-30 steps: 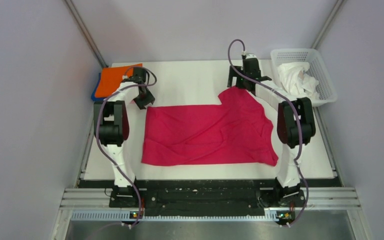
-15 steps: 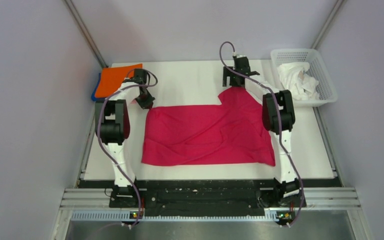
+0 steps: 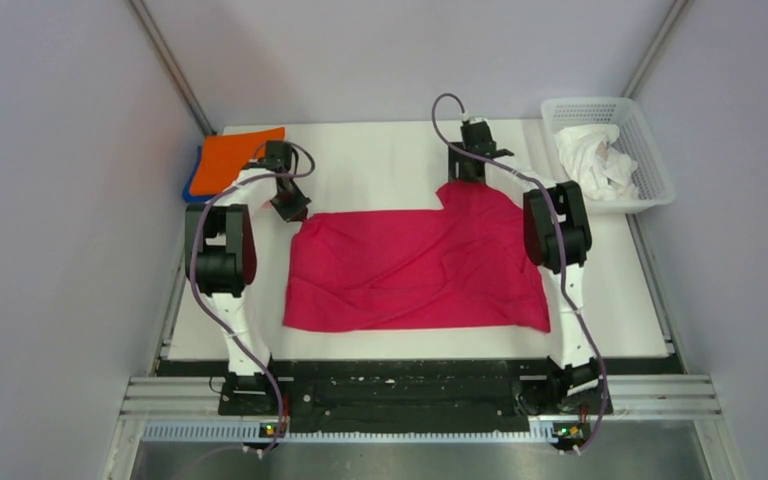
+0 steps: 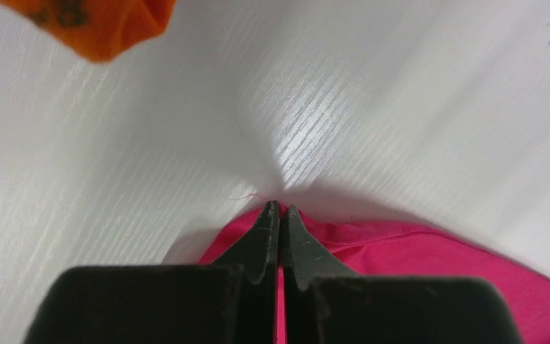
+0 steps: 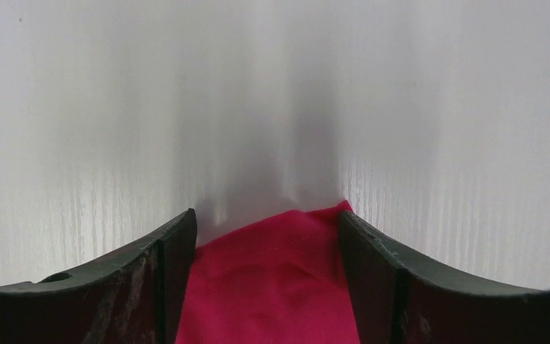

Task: Fold and stack the t-shirts
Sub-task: Grab the side of the flattened tshirt furthest away from the robot with both arms, then fold the other side of the tshirt into a rectangle

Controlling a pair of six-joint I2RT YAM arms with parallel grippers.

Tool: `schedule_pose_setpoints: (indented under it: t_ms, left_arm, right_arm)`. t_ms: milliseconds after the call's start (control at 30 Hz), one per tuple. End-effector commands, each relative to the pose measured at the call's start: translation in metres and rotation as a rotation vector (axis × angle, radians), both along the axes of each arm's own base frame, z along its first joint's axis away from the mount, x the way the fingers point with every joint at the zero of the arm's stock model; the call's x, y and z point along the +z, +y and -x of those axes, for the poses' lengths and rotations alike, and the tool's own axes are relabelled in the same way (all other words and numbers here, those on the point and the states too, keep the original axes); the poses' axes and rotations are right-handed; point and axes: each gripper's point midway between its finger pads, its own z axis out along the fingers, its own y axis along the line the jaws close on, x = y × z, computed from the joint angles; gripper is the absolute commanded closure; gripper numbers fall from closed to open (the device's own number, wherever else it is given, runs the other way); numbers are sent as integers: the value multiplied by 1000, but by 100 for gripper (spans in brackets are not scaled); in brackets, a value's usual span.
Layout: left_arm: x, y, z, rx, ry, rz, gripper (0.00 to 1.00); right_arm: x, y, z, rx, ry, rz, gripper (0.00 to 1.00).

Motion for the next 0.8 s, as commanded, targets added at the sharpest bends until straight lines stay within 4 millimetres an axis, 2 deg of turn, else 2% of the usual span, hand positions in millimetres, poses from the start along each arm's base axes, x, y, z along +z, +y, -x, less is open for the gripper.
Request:
schedule_pose_setpoints:
  t_ms: [0, 133, 200, 267, 367, 433, 567, 767]
  left_arm:
    - [28, -4, -6, 0, -86, 29, 100]
    - [32, -6, -6, -7, -92, 42, 100]
    - [35, -7, -6, -9, -99, 42, 100]
    - [41, -6, -5, -8, -112, 43, 100]
    - [48, -7, -2, -14, -127, 41, 100]
    - [49, -7, 2, -18, -133, 41, 100]
    - [55, -14, 13, -43, -146, 67, 100]
    - [61, -13, 35, -51, -162, 57, 100]
  right_arm:
    - [-8, 1, 25, -53, 45, -25, 34]
    - [-6, 2, 20, -88, 17, -53, 56]
    - [5, 0, 13, -101, -21, -51, 74]
    - [20, 0, 7, -101, -61, -52, 85]
    - [46, 0, 3, -88, -126, -57, 94]
    - [70, -1, 8, -84, -173, -73, 97]
    - [92, -4, 36, -67, -220, -95, 100]
    - [102, -8, 96, -33, -221, -102, 100]
